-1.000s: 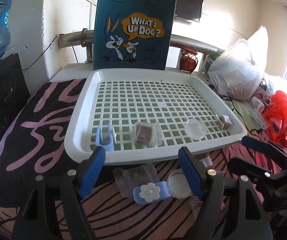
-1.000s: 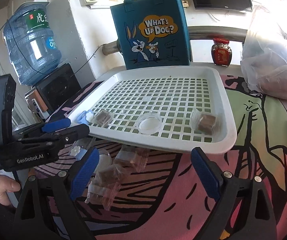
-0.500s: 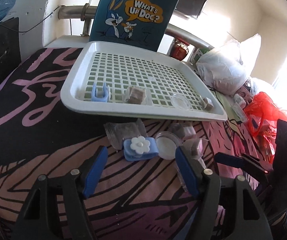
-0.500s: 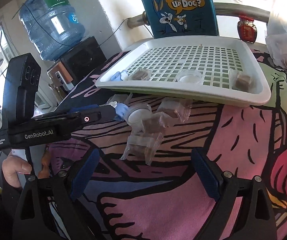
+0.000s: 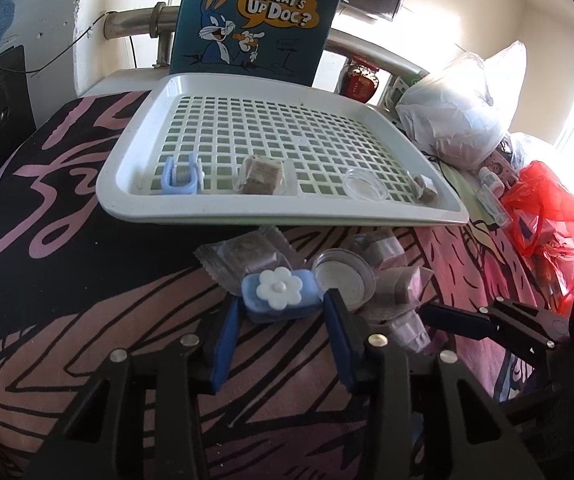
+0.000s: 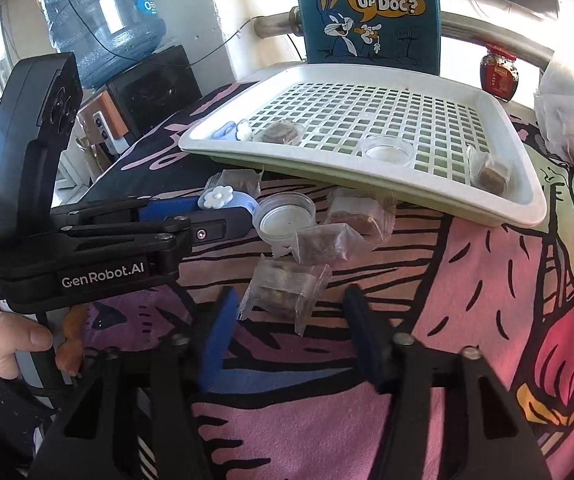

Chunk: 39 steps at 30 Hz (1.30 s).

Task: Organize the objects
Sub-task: 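Grasp the blue flower clip with the left gripper while the right gripper reaches for a clear box, then hold the flower clip in the left gripper while the right gripper grasps the clear brown-filled box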

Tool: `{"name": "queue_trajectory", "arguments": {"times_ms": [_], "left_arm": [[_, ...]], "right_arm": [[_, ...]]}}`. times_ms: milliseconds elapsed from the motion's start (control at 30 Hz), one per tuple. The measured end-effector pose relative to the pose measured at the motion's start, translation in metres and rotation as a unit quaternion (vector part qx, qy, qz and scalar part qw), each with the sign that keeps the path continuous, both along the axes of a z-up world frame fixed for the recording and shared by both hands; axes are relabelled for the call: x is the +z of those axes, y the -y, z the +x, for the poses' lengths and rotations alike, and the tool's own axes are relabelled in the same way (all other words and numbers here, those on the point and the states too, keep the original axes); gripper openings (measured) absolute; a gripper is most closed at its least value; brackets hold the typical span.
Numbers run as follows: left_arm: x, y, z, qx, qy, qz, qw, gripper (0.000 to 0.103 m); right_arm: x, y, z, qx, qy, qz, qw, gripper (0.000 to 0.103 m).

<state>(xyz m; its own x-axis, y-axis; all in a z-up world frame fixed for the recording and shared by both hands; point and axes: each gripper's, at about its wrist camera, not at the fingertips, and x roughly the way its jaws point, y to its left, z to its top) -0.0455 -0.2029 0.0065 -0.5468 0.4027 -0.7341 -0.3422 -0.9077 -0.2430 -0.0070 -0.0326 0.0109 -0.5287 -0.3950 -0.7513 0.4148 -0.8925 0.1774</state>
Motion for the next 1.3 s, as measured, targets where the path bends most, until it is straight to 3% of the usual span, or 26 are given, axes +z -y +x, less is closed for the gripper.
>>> {"name": "queue_trajectory", "arguments": {"times_ms": [167, 300, 433, 633, 667, 733, 800, 967, 1067, 1133, 1167, 1200, 1233, 1300], "left_arm": [[0.002, -0.004, 0.005, -0.016, -0.008, 0.002, 0.9998, 0.040], [0.010, 0.006, 0.010, -0.009, -0.031, 0.031, 0.9990, 0.040], [0.020, 0.007, 0.016, -0.005, -0.066, 0.037, 0.9971, 0.040], [0.030, 0.007, 0.021, 0.003, -0.101, 0.026, 0.9945, 0.040], [0.029, 0.009, 0.020, 0.005, -0.098, 0.029, 0.9947, 0.040], [0.027, 0.012, 0.016, 0.011, -0.087, 0.035, 0.9955, 0.040], [0.023, 0.016, 0.012, 0.015, -0.071, 0.045, 0.9964, 0.040], [0.019, 0.022, 0.009, 0.023, -0.056, 0.058, 0.9965, 0.040], [0.019, 0.021, 0.011, 0.021, -0.059, 0.057, 0.9964, 0.040], [0.019, 0.019, 0.011, 0.019, -0.059, 0.054, 0.9966, 0.040], [0.018, 0.019, 0.011, 0.018, -0.058, 0.052, 0.9968, 0.040], [0.018, 0.018, 0.011, 0.018, -0.058, 0.051, 0.9969, 0.040], [0.018, 0.018, 0.011, 0.018, -0.058, 0.050, 0.9969, 0.040], [0.018, 0.018, 0.011, 0.019, -0.057, 0.050, 0.9969, 0.040]], "right_arm": [[0.001, -0.005, 0.000, 0.005, 0.001, -0.019, 1.000, 0.027], [0.012, -0.011, 0.010, 0.011, -0.035, -0.049, 0.998, 0.026], [0.020, -0.011, 0.016, 0.007, -0.062, -0.049, 0.997, 0.024], [0.020, -0.012, 0.015, 0.009, -0.065, -0.033, 0.997, 0.023], [0.018, -0.011, 0.015, 0.018, -0.060, -0.026, 0.998, 0.025], [0.013, -0.011, 0.013, 0.020, -0.044, -0.022, 0.999, 0.040], [0.008, -0.014, 0.008, 0.014, -0.026, -0.027, 0.999, 0.061], [-0.002, -0.027, -0.001, 0.004, 0.019, -0.059, 0.998, 0.063], [-0.001, -0.020, 0.002, 0.015, 0.011, -0.042, 0.999, 0.064], [-0.001, -0.011, 0.006, 0.037, 0.007, -0.026, 0.999, 0.062], [-0.001, -0.006, 0.009, 0.047, 0.003, -0.016, 0.999, 0.058], [-0.001, -0.002, 0.011, 0.049, -0.003, -0.001, 0.999, 0.041], [-0.001, 0.002, 0.012, 0.050, -0.005, 0.012, 0.999, 0.032], [-0.001, 0.005, 0.015, 0.057, -0.011, 0.017, 0.998, 0.030]]}}
